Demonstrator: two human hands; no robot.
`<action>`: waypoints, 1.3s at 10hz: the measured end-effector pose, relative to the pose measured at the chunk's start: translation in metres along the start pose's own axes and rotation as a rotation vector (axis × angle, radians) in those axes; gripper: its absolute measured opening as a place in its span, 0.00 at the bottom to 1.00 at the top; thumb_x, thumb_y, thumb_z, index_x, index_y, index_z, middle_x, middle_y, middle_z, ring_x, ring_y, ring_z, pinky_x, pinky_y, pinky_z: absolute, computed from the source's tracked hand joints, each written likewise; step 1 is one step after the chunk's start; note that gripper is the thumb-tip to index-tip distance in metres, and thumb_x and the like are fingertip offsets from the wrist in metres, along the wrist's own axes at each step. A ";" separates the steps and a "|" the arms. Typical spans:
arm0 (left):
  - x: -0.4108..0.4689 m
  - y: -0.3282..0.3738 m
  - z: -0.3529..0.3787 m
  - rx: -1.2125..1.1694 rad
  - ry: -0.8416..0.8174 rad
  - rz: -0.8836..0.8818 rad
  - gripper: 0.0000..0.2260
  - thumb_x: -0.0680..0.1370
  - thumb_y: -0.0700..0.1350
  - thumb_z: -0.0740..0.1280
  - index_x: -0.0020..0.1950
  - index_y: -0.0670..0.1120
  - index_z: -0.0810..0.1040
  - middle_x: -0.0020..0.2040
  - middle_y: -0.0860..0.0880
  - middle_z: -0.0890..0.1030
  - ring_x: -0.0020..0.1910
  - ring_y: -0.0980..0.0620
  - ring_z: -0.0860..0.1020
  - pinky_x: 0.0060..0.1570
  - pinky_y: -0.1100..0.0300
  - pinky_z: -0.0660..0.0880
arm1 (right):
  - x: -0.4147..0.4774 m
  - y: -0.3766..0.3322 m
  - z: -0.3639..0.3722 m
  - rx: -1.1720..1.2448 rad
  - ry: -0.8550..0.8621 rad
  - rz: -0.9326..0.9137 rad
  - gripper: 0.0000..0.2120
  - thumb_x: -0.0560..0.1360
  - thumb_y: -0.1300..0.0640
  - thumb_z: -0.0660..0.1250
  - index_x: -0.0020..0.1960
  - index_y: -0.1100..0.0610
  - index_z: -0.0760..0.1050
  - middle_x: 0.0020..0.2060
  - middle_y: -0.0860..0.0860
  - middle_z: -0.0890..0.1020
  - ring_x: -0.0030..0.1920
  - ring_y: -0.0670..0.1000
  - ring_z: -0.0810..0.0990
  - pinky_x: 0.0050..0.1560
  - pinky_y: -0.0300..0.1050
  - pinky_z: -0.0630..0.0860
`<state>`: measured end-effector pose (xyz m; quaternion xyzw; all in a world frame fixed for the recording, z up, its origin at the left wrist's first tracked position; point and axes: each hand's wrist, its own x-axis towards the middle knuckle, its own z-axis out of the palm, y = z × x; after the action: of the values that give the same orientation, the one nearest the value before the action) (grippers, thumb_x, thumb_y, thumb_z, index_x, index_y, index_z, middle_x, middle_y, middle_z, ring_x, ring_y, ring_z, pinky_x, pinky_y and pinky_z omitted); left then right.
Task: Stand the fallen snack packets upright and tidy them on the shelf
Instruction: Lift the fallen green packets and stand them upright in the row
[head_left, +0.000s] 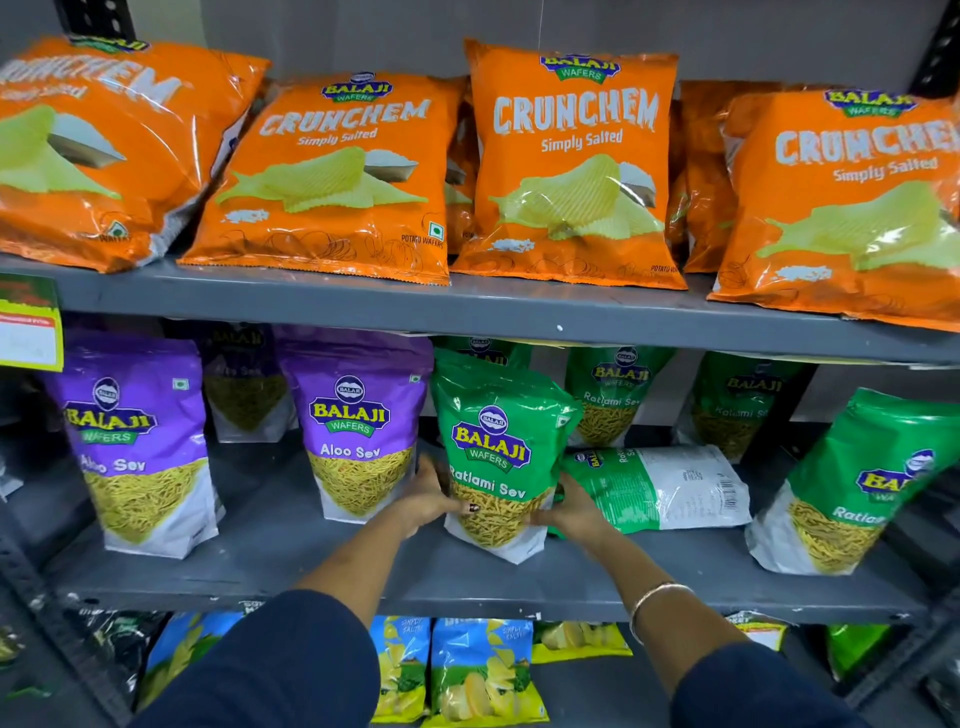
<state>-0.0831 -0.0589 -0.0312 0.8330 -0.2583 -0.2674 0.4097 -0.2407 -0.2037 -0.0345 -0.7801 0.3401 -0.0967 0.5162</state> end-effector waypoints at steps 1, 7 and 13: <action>-0.004 0.003 0.005 0.001 -0.018 0.025 0.42 0.68 0.42 0.75 0.75 0.43 0.54 0.75 0.42 0.63 0.73 0.43 0.64 0.69 0.53 0.63 | -0.002 0.000 0.000 0.023 0.006 0.029 0.45 0.66 0.60 0.76 0.75 0.64 0.54 0.74 0.58 0.64 0.73 0.59 0.63 0.73 0.57 0.62; -0.030 0.081 0.089 0.306 -0.975 -0.538 0.15 0.81 0.50 0.53 0.45 0.41 0.72 0.68 0.33 0.70 0.73 0.37 0.63 0.69 0.43 0.62 | 0.027 0.021 -0.120 -0.519 0.267 -0.056 0.25 0.74 0.58 0.68 0.68 0.63 0.67 0.65 0.62 0.75 0.65 0.61 0.73 0.64 0.51 0.71; 0.004 0.142 0.258 -1.176 -0.069 -0.615 0.30 0.77 0.46 0.66 0.75 0.44 0.57 0.75 0.35 0.59 0.73 0.39 0.63 0.69 0.36 0.59 | 0.105 0.065 -0.208 -0.706 -0.205 0.056 0.25 0.80 0.49 0.57 0.72 0.60 0.64 0.67 0.59 0.72 0.61 0.55 0.76 0.49 0.38 0.72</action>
<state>-0.2792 -0.2774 -0.0504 0.4976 0.1670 -0.4948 0.6926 -0.2943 -0.4389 -0.0190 -0.9062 0.3202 0.1193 0.2491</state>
